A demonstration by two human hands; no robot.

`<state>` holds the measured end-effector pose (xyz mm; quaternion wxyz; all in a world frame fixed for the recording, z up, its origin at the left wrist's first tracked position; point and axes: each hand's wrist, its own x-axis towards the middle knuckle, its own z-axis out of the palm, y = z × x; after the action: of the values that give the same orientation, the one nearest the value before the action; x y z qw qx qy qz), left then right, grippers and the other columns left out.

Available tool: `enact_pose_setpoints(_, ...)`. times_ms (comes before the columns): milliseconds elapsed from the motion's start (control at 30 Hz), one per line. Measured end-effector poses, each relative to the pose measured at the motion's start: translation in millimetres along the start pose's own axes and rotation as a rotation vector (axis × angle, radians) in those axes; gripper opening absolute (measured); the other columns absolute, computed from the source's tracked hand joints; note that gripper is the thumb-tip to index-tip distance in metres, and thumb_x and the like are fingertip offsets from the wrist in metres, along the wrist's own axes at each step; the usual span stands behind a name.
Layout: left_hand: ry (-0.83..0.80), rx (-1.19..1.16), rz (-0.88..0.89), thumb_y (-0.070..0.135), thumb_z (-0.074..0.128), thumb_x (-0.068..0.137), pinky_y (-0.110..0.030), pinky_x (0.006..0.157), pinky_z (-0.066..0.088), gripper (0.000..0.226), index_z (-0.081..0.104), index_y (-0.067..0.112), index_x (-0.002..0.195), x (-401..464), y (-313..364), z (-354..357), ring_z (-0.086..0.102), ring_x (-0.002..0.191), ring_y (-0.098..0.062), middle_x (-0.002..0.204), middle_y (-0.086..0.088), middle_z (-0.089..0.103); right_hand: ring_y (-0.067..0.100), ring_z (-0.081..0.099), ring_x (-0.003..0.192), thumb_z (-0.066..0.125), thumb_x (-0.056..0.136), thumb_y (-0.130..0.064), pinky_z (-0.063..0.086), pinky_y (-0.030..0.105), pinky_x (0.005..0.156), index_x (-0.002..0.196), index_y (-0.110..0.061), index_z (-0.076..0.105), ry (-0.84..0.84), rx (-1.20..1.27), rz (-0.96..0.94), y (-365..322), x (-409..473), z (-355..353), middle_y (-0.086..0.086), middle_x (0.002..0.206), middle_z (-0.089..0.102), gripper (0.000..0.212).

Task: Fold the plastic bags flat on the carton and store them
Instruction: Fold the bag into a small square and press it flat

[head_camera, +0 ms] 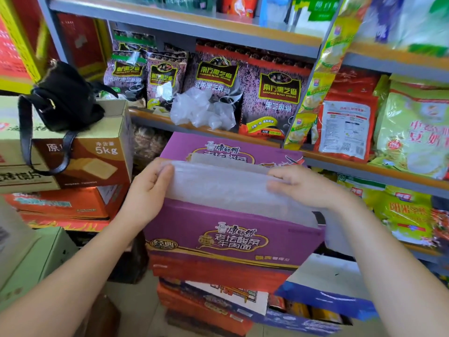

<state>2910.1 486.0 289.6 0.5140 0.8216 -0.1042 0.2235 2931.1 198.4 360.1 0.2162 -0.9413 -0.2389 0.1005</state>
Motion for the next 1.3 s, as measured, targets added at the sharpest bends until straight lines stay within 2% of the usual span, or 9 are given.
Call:
enact_pose_setpoints(100,0.018,0.038,-0.065,0.018,0.04,0.097,-0.004,0.074,0.035,0.025,0.061,0.027,0.088,13,2,2,0.051,0.085,0.015,0.088,0.021,0.06,0.006,0.04,0.06,0.049,0.095,-0.02,0.029,0.029,0.06,0.07,-0.013,0.05,-0.019,0.04,0.007,2,22,-14,0.0,0.066,0.045,0.027)
enact_pose_setpoints(167,0.018,0.101,-0.123,0.019,0.04,0.097,-0.017,0.071,0.037,0.025,0.062,0.015,0.087,27,-2,7,0.056,0.085,-0.004,0.088,0.008,0.062,0.008,0.039,0.058,0.052,0.093,-0.021,0.028,0.03,0.059,0.064,-0.015,0.047,-0.032,-0.019,0.058,9,40,-16,-0.003,0.063,0.041,0.031)
enact_pose_setpoints(333,-0.132,0.253,-0.264,0.027,0.049,0.093,-0.029,0.077,0.038,0.025,0.062,0.007,0.099,64,-16,31,0.058,0.096,-0.026,0.098,-0.01,0.066,0.033,0.054,0.08,0.054,0.088,-0.028,0.042,0.044,0.072,0.061,-0.012,0.042,-0.045,-0.224,0.198,39,71,2,0.016,0.078,0.049,0.033)
enact_pose_setpoints(500,-0.282,0.351,-0.321,0.031,0.055,0.088,-0.031,0.059,0.029,0.027,0.048,0.015,0.068,91,-15,46,0.053,0.077,-0.029,0.07,-0.003,0.055,0.03,0.055,0.096,0.057,0.083,-0.026,0.045,0.044,0.085,0.072,-0.003,0.057,0.042,-0.203,0.299,63,77,11,0.01,0.097,0.053,0.025)
enact_pose_setpoints(700,-0.326,0.574,-0.171,0.026,0.054,0.089,-0.033,0.06,0.035,0.021,0.049,0.006,0.086,108,-34,61,0.057,0.087,-0.038,0.09,-0.02,0.064,0.023,0.051,0.099,0.06,0.084,-0.028,0.043,0.036,0.088,0.077,-0.017,0.056,0.077,-0.195,0.371,69,88,10,0.005,0.107,0.049,0.014)
enact_pose_setpoints(900,-0.34,0.818,-0.217,0.04,0.052,0.088,-0.036,0.067,0.043,0.04,0.05,0.006,0.109,132,-44,48,0.057,0.094,-0.036,0.105,-0.016,0.061,0.018,0.051,0.083,0.06,0.085,-0.03,0.041,0.036,0.075,0.076,-0.022,0.051,0.064,-0.157,0.246,58,105,17,-0.007,0.078,0.05,0.015)
enact_pose_setpoints(1000,-0.335,0.812,0.052,0.033,0.063,0.081,-0.047,0.08,0.047,0.05,0.05,0.001,0.117,130,-45,55,0.051,0.107,-0.042,0.123,-0.021,0.052,0.018,0.053,0.082,0.063,0.082,-0.027,0.045,0.036,0.075,0.071,-0.027,0.051,0.059,-0.179,0.275,59,110,13,-0.008,0.078,0.054,0.016)
enact_pose_setpoints(1133,-0.538,0.731,0.472,0.042,0.038,0.084,-0.056,0.086,0.047,0.052,0.063,0.002,0.106,113,-48,75,0.056,0.111,-0.042,0.121,-0.022,0.059,0.02,0.056,0.088,0.063,0.081,-0.023,0.046,0.036,0.08,0.058,-0.036,0.047,0.044,-0.181,0.341,61,105,8,-0.001,0.085,0.057,0.031)
enact_pose_setpoints(1300,-0.791,0.694,0.384,0.074,-0.008,0.078,-0.045,0.11,0.019,0.1,0.04,0.01,0.137,104,-48,75,0.033,0.134,-0.033,0.145,-0.014,0.036,0.018,0.057,0.078,0.057,0.085,-0.016,0.043,0.034,0.085,0.073,-0.016,0.059,0.103,-0.102,0.392,61,105,8,-0.004,0.075,0.06,0.013)
